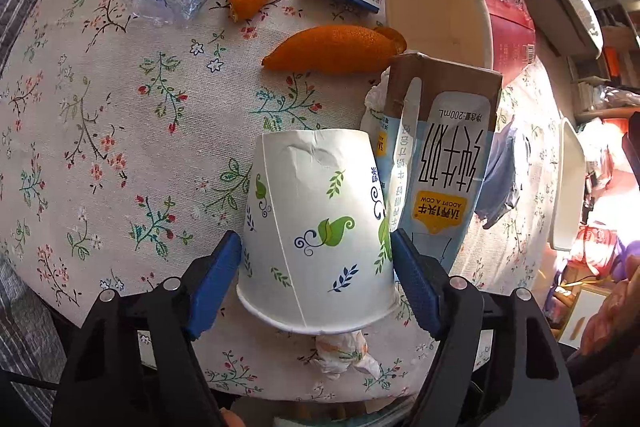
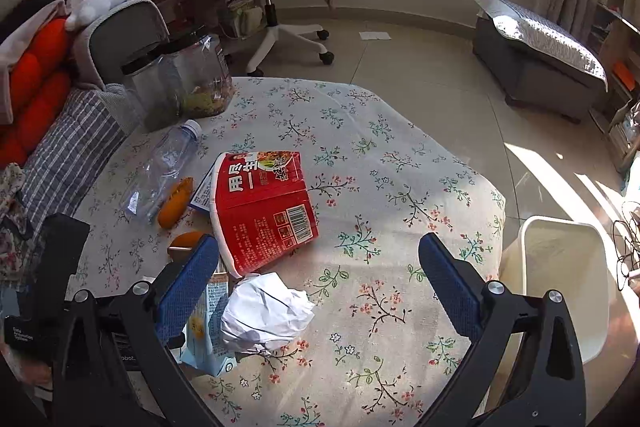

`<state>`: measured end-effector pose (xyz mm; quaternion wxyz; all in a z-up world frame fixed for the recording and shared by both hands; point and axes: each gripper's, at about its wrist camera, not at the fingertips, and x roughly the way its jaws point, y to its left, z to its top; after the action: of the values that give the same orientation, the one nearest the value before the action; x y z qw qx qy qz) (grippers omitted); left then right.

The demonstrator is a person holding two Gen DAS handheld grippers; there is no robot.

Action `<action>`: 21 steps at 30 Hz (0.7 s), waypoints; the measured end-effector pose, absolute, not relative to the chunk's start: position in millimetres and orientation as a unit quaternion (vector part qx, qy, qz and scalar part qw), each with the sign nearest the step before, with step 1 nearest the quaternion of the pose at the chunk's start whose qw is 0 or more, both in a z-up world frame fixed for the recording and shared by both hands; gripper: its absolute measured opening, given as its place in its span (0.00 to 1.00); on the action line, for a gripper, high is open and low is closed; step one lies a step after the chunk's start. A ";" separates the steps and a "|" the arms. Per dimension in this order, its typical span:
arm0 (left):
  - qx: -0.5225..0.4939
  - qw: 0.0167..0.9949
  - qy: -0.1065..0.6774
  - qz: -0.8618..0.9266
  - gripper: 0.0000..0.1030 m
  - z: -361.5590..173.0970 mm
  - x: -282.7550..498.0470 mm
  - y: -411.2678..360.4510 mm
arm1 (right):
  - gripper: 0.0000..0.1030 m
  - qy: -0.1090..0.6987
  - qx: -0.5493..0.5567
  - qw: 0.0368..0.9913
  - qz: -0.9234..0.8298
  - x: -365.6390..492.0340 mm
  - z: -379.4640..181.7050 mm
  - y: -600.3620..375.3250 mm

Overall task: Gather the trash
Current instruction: 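Grasp the white paper cup with the left tool while the right tool grasps the milk carton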

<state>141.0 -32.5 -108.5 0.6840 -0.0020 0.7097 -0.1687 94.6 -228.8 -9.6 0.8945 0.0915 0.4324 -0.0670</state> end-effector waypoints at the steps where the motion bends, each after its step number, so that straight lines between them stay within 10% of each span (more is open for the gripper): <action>1: -0.004 0.686 0.707 -0.171 0.68 -106.0 140.3 -31.5 | 0.93 0.435 0.094 0.894 -0.060 95.2 -10.4 -227.1; 21: -0.149 0.798 0.573 -0.113 0.65 4.4 174.1 74.5 | 0.93 0.523 0.038 0.841 0.134 111.8 -59.7 -121.4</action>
<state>174.1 74.5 4.4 0.7981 -0.1493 0.5727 -0.1127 111.8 -121.4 -59.7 0.8411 0.0380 0.5227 0.1336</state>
